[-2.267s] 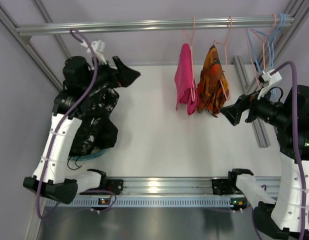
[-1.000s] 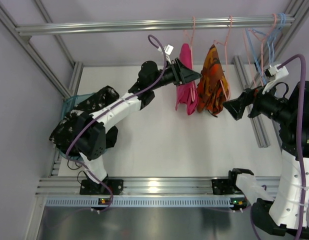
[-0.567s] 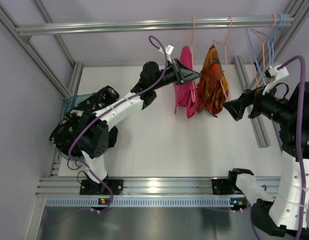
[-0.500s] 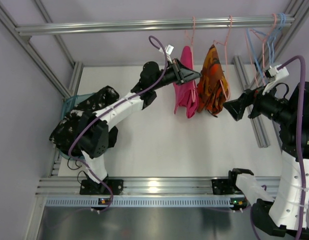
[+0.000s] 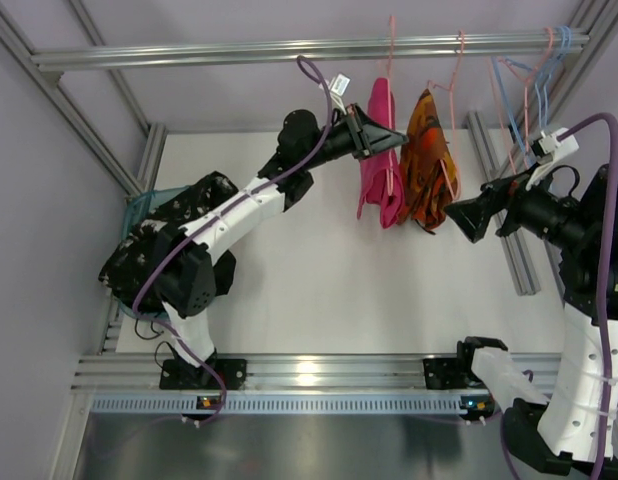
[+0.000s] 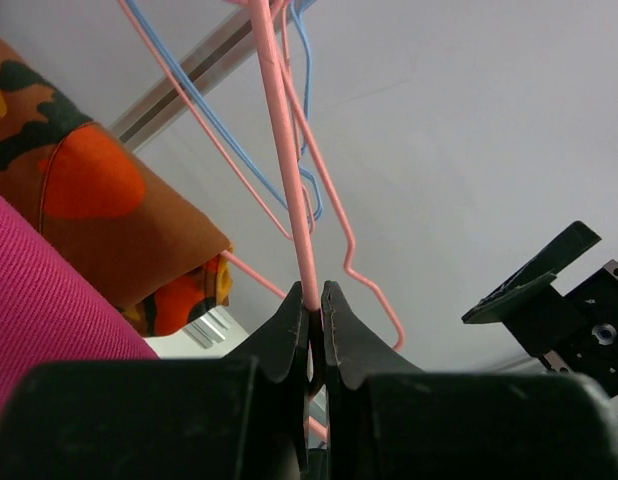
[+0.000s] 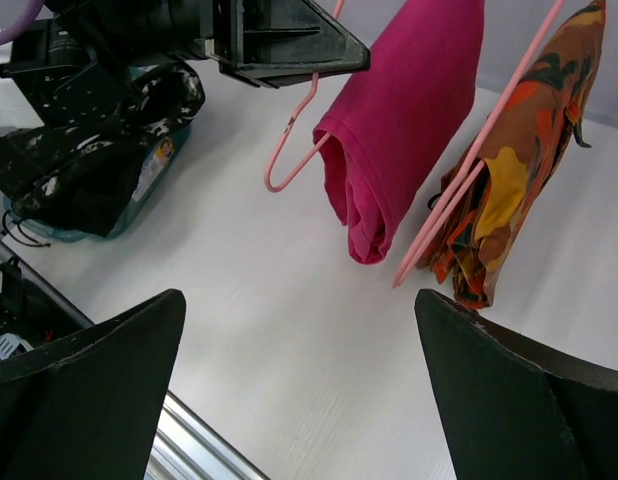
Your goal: Remove the trousers from the hanger
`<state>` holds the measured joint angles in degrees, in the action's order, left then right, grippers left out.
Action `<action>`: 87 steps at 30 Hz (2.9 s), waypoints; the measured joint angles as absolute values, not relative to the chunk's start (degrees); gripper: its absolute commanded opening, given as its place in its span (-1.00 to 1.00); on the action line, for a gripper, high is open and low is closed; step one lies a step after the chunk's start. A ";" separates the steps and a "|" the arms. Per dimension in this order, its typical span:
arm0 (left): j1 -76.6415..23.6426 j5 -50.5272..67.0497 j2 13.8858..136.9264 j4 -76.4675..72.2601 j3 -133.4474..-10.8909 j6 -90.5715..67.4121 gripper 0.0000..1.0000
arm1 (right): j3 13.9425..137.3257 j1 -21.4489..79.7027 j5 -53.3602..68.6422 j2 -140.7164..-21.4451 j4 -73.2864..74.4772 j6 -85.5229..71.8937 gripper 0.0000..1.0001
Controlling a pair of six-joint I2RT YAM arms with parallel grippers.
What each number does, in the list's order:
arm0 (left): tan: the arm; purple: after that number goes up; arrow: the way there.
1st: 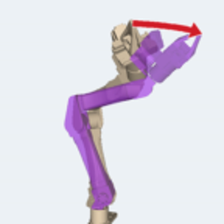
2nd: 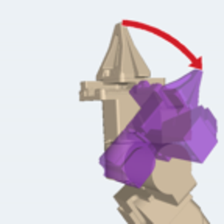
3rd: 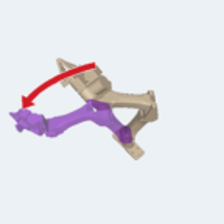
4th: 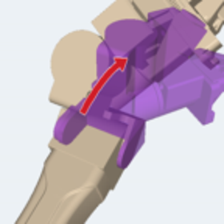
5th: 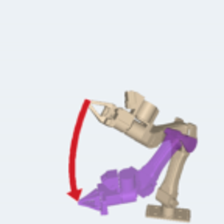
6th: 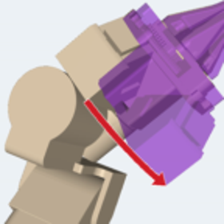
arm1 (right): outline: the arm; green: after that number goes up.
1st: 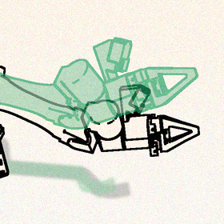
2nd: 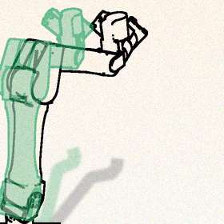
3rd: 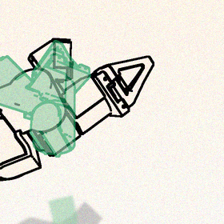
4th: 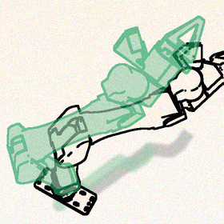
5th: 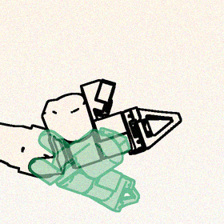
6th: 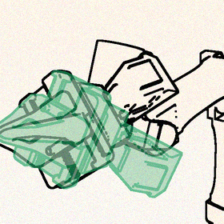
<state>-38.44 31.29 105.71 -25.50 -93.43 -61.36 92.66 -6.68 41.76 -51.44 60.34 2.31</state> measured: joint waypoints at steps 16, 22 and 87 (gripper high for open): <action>-38.54 32.16 90.02 -22.28 -82.59 -56.45 -1.00 | 89.10 -6.68 47.75 -51.18 47.37 -6.87 0.99; -38.94 31.64 80.03 -21.85 -72.62 -54.50 -1.00 | 84.95 -6.66 51.20 -53.60 34.33 -17.39 0.99; -37.63 27.66 68.97 -18.87 -65.69 -52.21 -0.70 | 83.90 34.35 31.29 -79.64 -7.51 -57.91 -1.00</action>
<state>-37.63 27.66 68.97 -18.87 -65.69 -52.21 83.90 34.35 31.29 -79.64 -7.51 -57.91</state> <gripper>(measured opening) 0.072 0.024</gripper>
